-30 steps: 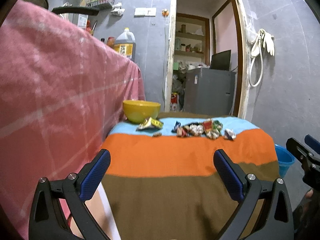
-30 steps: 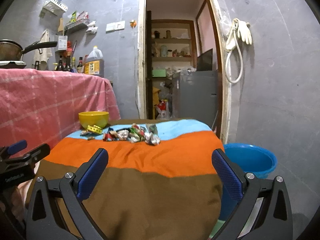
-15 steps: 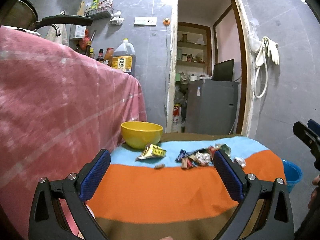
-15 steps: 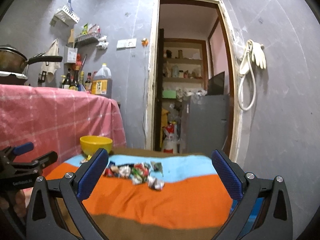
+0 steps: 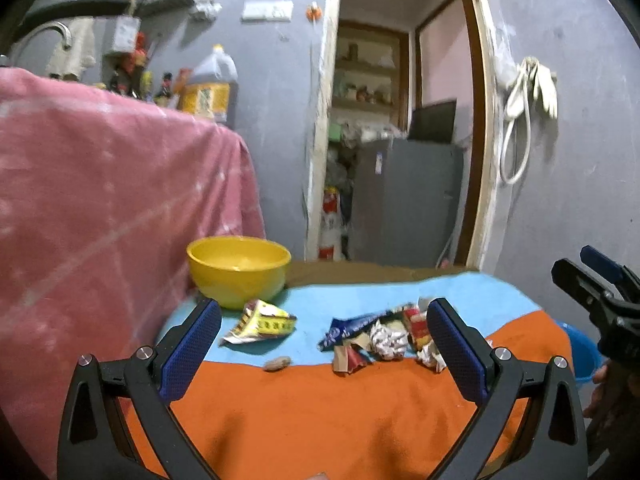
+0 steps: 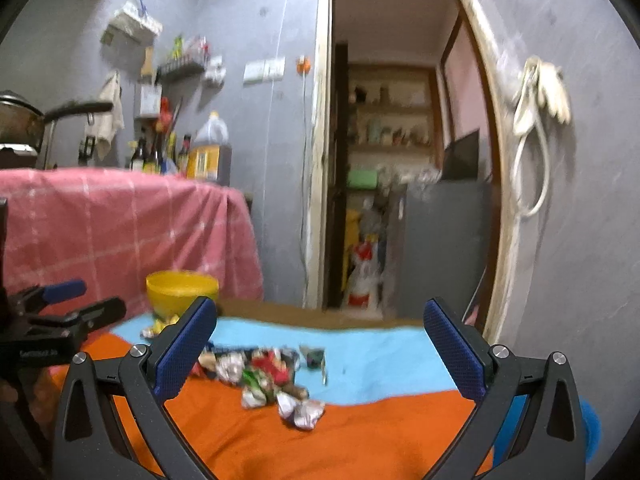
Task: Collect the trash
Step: 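Grasp a brown paper scrap with the left gripper while the right gripper grasps a silver wrapper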
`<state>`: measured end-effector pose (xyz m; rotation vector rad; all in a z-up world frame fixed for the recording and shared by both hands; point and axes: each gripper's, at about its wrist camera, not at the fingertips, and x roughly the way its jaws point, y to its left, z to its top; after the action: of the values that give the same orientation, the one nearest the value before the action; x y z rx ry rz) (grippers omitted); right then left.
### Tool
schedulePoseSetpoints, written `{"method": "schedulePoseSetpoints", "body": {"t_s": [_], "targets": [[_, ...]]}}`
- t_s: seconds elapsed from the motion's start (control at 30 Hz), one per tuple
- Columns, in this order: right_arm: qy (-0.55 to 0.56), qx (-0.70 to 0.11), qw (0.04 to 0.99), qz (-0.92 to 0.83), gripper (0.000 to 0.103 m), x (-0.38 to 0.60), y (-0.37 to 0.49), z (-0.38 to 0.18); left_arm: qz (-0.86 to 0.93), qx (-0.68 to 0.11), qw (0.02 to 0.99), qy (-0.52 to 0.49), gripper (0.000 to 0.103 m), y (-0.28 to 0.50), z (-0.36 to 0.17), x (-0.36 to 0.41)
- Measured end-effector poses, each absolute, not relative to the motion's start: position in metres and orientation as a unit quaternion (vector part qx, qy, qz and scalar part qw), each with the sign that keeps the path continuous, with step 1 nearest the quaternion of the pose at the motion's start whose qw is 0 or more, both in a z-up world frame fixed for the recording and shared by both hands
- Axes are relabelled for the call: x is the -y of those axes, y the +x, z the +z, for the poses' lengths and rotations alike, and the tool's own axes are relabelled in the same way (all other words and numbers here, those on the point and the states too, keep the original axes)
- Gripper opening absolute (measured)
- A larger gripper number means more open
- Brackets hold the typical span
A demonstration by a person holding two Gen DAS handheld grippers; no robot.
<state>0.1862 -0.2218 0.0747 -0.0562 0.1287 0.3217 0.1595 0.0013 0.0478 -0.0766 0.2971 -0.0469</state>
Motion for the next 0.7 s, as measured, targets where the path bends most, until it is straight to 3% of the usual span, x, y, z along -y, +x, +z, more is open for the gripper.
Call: {"method": "schedulePoseSetpoints", "body": {"t_s": [0.27, 0.37, 0.63, 0.7], "targets": [[-0.022, -0.145, 0.979, 0.14, 0.103, 0.227, 0.217, 0.047, -0.038, -0.253, 0.964, -0.077, 0.1, 0.202, 0.031, -0.008], [-0.021, -0.166, 0.976, 0.142, 0.103, 0.224, 0.223, 0.039, -0.05, -0.285, 0.954, -0.08, 0.095, 0.214, 0.025, -0.007], [-0.035, -0.223, 0.961, 0.158, 0.103, 0.214, 0.237, 0.02, -0.068, -0.364, 0.923, -0.099, 0.058, 0.25, 0.009, -0.002], [-0.037, -0.235, 0.957, 0.164, 0.095, 0.212, 0.242, 0.016, -0.073, -0.374, 0.919, -0.105, 0.053, 0.254, 0.008, -0.003]]}}
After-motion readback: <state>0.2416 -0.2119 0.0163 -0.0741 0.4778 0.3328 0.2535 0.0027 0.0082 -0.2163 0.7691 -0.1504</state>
